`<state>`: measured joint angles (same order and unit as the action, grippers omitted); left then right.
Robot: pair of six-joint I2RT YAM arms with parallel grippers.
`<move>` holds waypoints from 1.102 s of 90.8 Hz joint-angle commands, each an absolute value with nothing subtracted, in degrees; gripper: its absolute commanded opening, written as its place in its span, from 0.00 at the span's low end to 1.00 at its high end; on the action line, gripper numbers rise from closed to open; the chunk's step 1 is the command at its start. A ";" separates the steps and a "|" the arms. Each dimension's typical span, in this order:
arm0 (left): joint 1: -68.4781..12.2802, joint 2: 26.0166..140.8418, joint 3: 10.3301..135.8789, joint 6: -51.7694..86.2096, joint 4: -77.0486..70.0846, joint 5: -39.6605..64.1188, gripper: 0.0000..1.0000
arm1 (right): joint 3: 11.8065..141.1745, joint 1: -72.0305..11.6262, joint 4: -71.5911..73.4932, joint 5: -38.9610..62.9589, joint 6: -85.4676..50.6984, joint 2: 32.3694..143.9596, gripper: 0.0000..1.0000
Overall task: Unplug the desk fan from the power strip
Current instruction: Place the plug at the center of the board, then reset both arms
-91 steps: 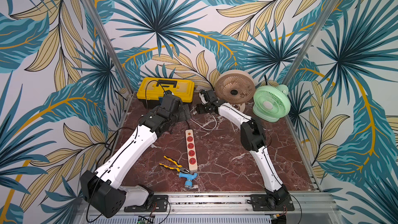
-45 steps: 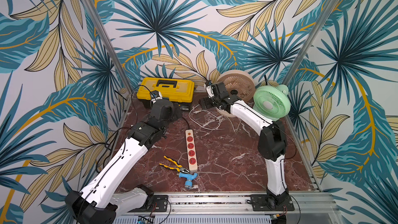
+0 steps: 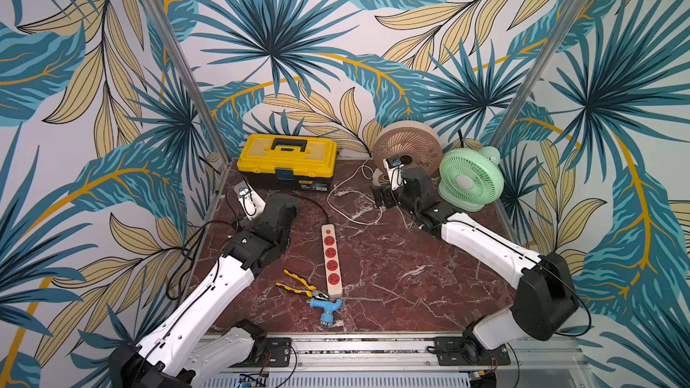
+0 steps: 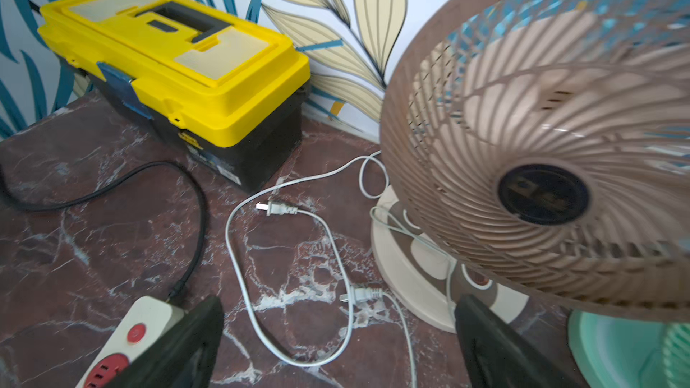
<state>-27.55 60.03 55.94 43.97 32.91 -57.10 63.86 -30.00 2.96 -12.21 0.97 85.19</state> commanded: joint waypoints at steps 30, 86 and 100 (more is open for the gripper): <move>-26.33 66.04 39.22 29.94 5.03 -66.07 1.00 | 28.17 -26.02 34.95 -42.78 4.22 66.20 0.99; -13.82 80.53 33.92 16.31 -15.00 -63.95 1.00 | 18.71 -9.24 41.96 -37.63 1.36 72.15 1.00; -13.48 83.09 31.79 12.08 -25.32 -62.02 1.00 | 20.82 -8.55 43.56 -33.52 3.09 75.91 1.00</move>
<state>-14.04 82.26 32.88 16.36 -15.81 -63.75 20.14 -9.04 40.75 -37.50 1.02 73.89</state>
